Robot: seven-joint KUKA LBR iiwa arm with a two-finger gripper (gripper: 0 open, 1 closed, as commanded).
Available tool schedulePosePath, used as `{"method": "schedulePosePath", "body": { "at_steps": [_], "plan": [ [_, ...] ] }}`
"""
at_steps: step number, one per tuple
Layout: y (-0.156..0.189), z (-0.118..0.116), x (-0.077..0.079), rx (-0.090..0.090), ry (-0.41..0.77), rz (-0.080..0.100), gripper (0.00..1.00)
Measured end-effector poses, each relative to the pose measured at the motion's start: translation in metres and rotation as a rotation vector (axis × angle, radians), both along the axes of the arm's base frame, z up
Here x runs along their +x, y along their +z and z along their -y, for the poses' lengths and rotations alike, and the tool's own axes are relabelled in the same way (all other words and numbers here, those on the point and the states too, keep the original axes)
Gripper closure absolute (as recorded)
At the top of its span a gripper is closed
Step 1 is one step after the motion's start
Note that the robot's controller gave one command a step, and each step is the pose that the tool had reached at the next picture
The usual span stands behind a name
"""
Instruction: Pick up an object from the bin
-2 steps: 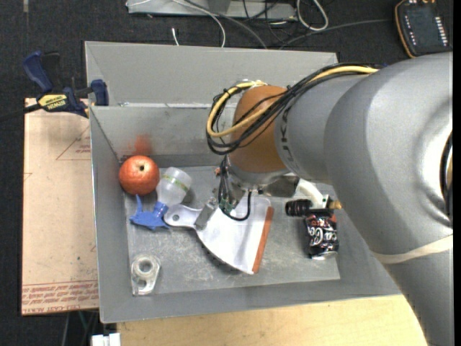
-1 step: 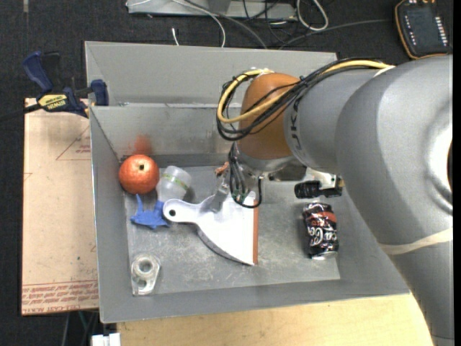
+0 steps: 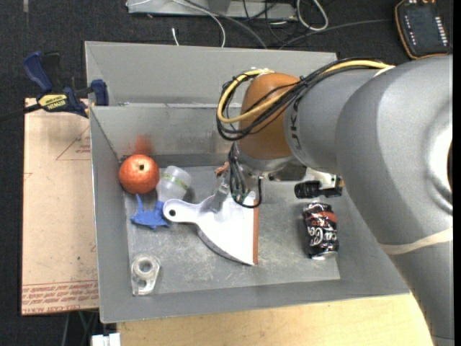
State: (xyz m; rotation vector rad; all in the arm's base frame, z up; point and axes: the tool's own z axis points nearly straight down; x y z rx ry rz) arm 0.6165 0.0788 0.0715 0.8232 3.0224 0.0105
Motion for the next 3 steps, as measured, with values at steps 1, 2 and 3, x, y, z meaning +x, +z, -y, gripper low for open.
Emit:
{"method": "schedulePosePath", "body": {
  "at_steps": [1,2,3],
  "plan": [
    [0.02,0.0,-0.003,-0.001,0.0,-0.01,1.0],
    [0.061,-0.001,-0.001,0.001,0.002,-0.003,1.0],
    [0.084,-0.001,0.0,0.002,0.002,0.001,1.0]
  ]
}}
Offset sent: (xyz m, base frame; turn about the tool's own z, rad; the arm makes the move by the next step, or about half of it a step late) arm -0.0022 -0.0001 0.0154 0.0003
